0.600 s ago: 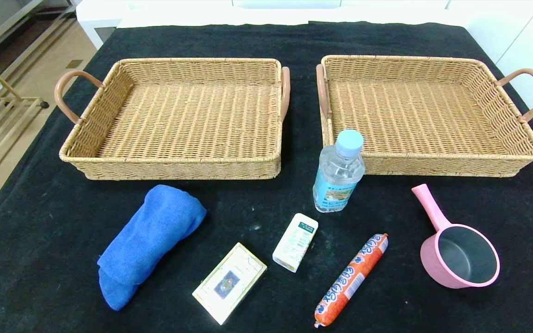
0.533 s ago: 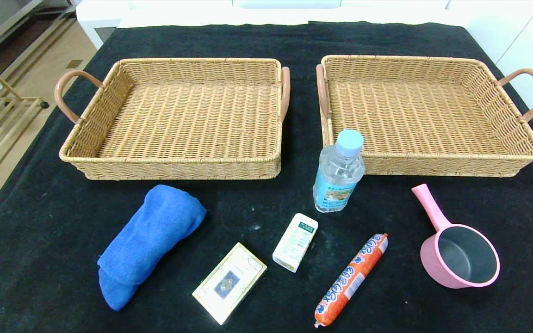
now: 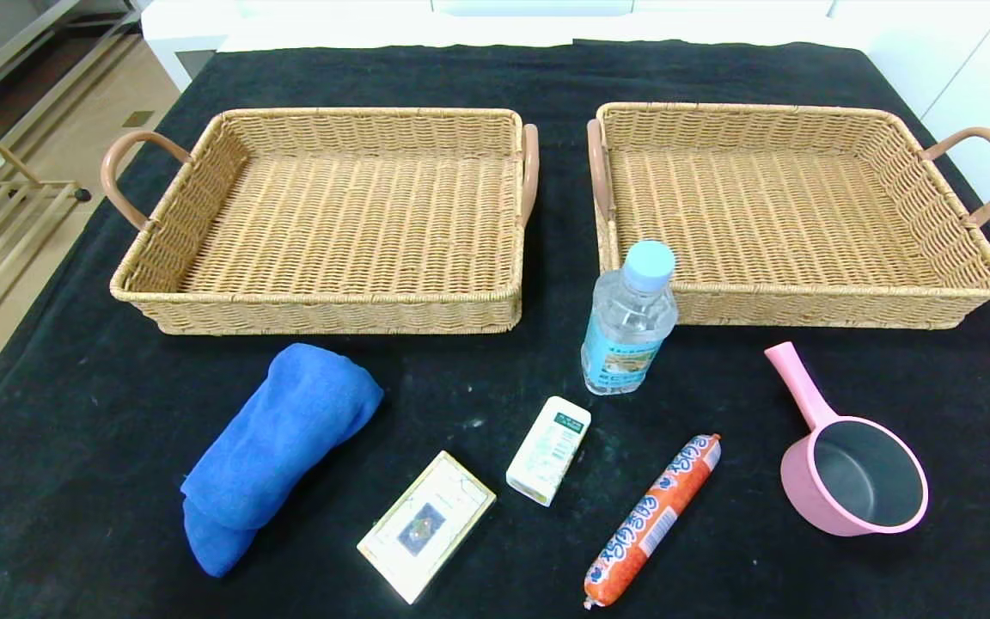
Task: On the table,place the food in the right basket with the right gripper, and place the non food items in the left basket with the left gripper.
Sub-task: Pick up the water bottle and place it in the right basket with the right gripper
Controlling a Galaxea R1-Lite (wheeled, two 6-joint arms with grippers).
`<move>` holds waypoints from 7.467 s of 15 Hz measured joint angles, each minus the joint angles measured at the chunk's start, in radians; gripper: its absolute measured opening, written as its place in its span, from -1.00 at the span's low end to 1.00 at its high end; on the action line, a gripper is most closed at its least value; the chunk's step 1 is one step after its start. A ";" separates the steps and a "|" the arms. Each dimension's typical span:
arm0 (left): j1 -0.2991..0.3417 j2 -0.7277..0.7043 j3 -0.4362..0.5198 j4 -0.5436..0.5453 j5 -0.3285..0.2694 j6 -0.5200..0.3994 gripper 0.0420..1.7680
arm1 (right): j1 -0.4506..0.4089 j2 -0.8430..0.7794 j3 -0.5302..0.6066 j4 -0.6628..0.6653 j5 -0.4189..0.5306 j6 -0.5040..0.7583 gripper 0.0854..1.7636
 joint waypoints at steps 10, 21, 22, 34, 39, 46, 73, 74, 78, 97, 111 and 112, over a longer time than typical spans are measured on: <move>-0.069 0.207 -0.080 -0.101 -0.002 0.006 0.94 | 0.097 0.245 -0.056 -0.172 -0.002 0.003 0.94; -0.156 0.585 -0.234 -0.210 -0.145 0.090 0.94 | 0.399 0.610 -0.232 -0.205 -0.010 0.000 0.94; -0.173 0.604 -0.247 -0.210 -0.145 0.093 0.94 | 0.425 0.631 -0.236 -0.208 -0.010 0.001 0.94; -0.272 0.716 -0.290 -0.215 -0.143 0.157 0.94 | 0.714 0.882 -0.298 -0.378 -0.309 0.004 0.94; -0.279 0.716 -0.290 -0.215 -0.137 0.158 0.94 | 0.772 0.953 -0.301 -0.434 -0.401 0.002 0.94; -0.300 0.711 -0.290 -0.215 -0.134 0.169 0.94 | 0.822 1.074 -0.331 -0.620 -0.525 -0.008 0.94; -0.300 0.690 -0.289 -0.217 -0.136 0.168 0.94 | 0.770 1.214 -0.509 -0.671 -0.589 -0.027 0.18; -0.300 0.690 -0.289 -0.217 -0.135 0.168 0.94 | 0.770 1.214 -0.509 -0.671 -0.589 -0.027 0.18; -0.300 0.690 -0.288 -0.217 -0.135 0.167 0.94 | 0.771 1.212 -0.509 -0.670 -0.590 -0.028 0.17; -0.300 0.688 -0.286 -0.215 -0.140 0.170 0.94 | 0.835 1.144 -0.713 -0.498 -0.573 -0.085 0.17; -0.301 0.688 -0.284 -0.215 -0.143 0.170 0.94 | 0.512 1.115 -1.012 -0.306 -0.451 -0.082 0.17; -0.301 0.688 -0.284 -0.215 -0.144 0.170 0.94 | 0.479 1.112 -1.021 -0.303 -0.434 -0.080 0.17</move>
